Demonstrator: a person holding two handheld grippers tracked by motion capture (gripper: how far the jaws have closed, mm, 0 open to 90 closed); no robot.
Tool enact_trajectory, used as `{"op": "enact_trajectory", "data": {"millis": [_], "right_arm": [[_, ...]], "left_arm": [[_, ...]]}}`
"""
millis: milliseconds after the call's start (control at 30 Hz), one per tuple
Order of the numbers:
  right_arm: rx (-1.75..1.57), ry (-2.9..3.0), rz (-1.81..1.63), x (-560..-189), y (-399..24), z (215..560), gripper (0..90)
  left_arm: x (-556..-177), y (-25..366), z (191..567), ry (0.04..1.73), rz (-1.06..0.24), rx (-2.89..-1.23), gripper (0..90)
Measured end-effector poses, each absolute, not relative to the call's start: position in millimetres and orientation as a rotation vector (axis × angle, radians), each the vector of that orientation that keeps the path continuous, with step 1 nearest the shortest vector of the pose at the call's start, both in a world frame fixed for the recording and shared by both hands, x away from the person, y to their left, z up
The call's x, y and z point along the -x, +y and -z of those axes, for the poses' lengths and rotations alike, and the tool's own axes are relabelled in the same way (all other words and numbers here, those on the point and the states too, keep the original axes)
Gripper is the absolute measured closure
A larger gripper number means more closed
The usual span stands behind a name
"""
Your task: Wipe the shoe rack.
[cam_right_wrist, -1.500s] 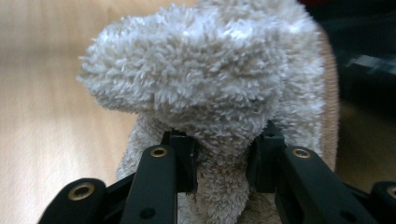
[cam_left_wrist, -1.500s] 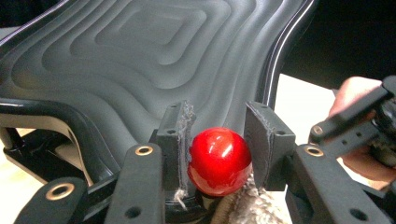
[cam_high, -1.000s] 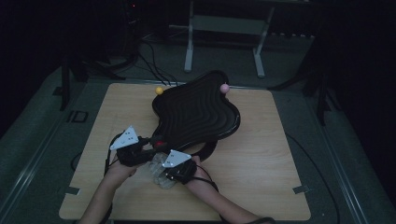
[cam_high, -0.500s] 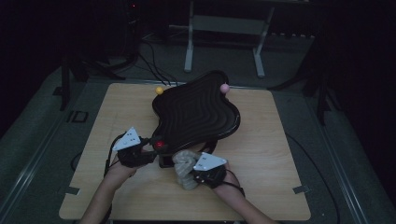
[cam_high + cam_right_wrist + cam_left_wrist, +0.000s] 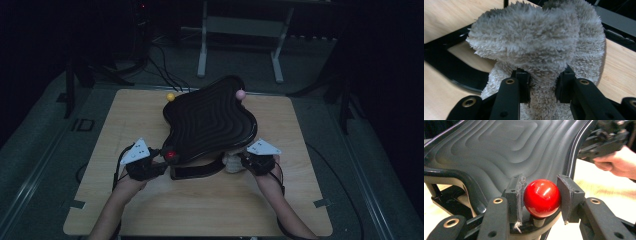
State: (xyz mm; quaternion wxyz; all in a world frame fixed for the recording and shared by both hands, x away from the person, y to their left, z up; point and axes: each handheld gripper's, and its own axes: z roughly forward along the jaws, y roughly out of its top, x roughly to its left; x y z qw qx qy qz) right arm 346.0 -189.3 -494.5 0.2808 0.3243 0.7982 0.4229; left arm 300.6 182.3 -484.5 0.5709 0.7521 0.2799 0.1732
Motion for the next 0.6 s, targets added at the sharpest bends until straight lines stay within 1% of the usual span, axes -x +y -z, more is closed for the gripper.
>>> {"op": "enact_trajectory", "data": {"millis": [167, 300, 433, 600], "right_arm": [[-0.878, 2.205, -1.101, -363, -177, 523, 69.6], [-0.807, 2.261, -1.086, -354, -161, 545, 69.8], [-0.736, 2.276, -1.053, -354, -158, 540, 69.7], [-0.78, 2.217, -1.036, -365, -164, 534, 69.2]], "left_arm": [[-301, 183, 486, 0.663, -0.393, -1.753, 57.7], [-301, 182, 486, 0.668, -0.397, -1.756, 57.4], [-302, 181, 487, 0.67, -0.397, -1.76, 57.3], [-302, 180, 488, 0.674, -0.394, -1.762, 57.2]]}}
